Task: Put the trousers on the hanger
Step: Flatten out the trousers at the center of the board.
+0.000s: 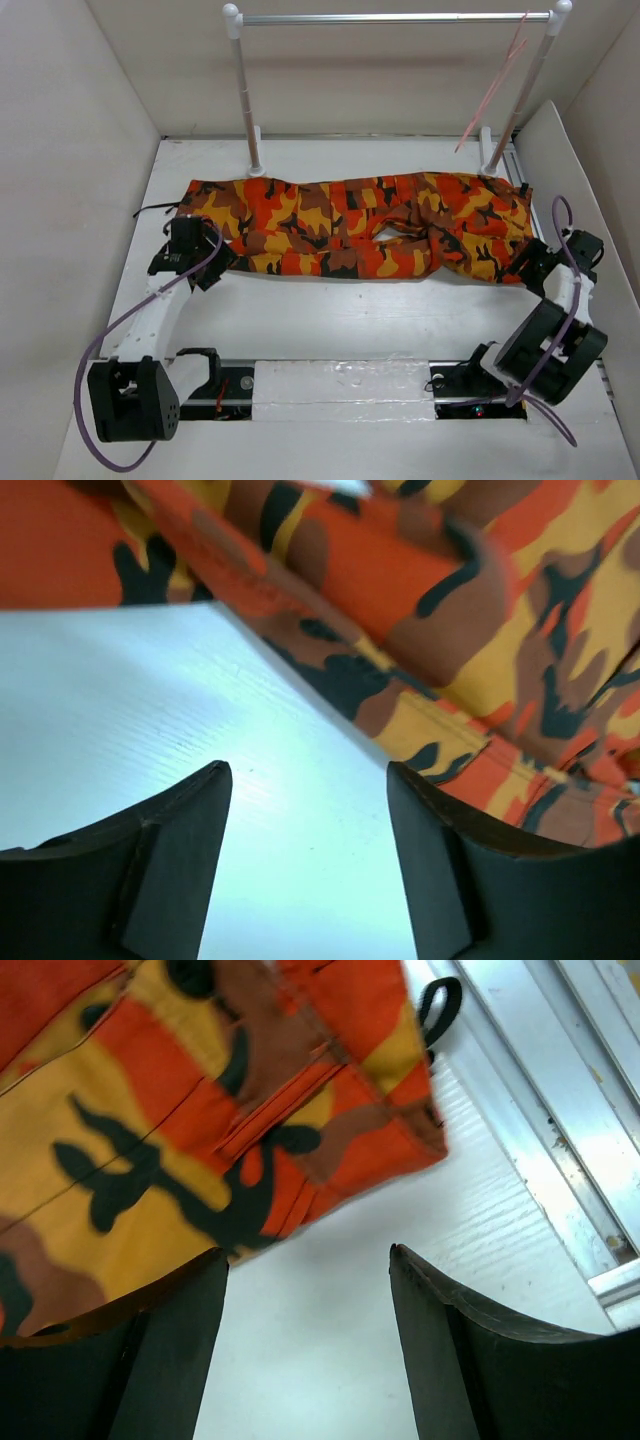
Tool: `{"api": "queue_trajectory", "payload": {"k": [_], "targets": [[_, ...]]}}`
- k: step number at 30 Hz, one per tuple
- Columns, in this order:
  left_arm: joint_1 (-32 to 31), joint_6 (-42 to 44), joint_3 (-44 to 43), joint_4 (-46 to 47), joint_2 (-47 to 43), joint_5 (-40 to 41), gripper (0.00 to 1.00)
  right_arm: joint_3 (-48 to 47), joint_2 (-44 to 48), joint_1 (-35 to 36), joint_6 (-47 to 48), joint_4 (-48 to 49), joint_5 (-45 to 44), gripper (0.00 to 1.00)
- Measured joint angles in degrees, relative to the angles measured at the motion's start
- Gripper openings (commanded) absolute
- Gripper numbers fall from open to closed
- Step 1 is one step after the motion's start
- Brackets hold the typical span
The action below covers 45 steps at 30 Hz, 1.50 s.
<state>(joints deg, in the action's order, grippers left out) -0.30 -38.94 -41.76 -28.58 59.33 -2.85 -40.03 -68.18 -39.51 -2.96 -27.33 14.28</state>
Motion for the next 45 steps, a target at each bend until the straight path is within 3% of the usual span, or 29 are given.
{"api": "queue_trajectory", "payload": {"k": [4, 9, 12, 13, 15, 16, 20, 24, 29, 34, 45], "targets": [[-0.1, -0.6, 6.2, 5.4, 3.2, -4.4, 0.62, -1.6, -9.2, -0.8, -1.4, 3.3, -0.6, 0.69], [-1.6, -1.2, 7.3, 13.2, 11.1, -5.7, 0.62, -4.1, -16.3, -0.1, -1.8, 5.3, -1.5, 0.63], [-1.6, -1.6, 7.0, 17.2, 16.4, -5.9, 0.52, -5.0, -17.4, -0.1, -1.7, 5.9, -1.9, 0.34], [-1.6, -1.8, 6.1, 17.9, 17.5, -6.2, 0.47, -5.5, -18.0, -0.1, -1.8, 6.0, -2.1, 0.15], [-1.6, -2.1, 4.9, 20.4, 19.5, -5.6, 0.26, -6.8, -19.6, -0.1, -1.4, 6.0, -2.0, 0.00], [-1.6, -2.1, 4.5, 21.4, 20.3, -5.1, 0.00, -7.6, -20.7, -0.1, -1.4, 5.9, -1.9, 0.00], [-1.7, -2.0, 1.4, 21.5, 22.8, -3.9, 0.00, -11.1, -22.2, 0.2, 0.3, 4.2, -1.9, 0.00], [-1.9, -2.0, -2.7, 19.9, 21.2, -3.0, 0.00, -16.6, -18.1, 1.2, 3.4, -2.1, -4.1, 0.00], [-2.0, -1.8, -6.8, 16.0, 10.6, -2.6, 0.00, -32.4, -14.0, 7.4, 6.0, -9.4, -11.6, 0.00], [-1.8, 0.1, -12.2, 11.7, 3.5, -2.3, 0.00, -48.4, -18.8, 11.4, 8.8, -16.4, -14.0, 0.00], [-0.9, 5.7, -13.8, -3.7, -5.2, -2.2, 0.00, -57.8, -25.1, 10.7, 14.6, -35.8, -16.9, 0.00]]}}
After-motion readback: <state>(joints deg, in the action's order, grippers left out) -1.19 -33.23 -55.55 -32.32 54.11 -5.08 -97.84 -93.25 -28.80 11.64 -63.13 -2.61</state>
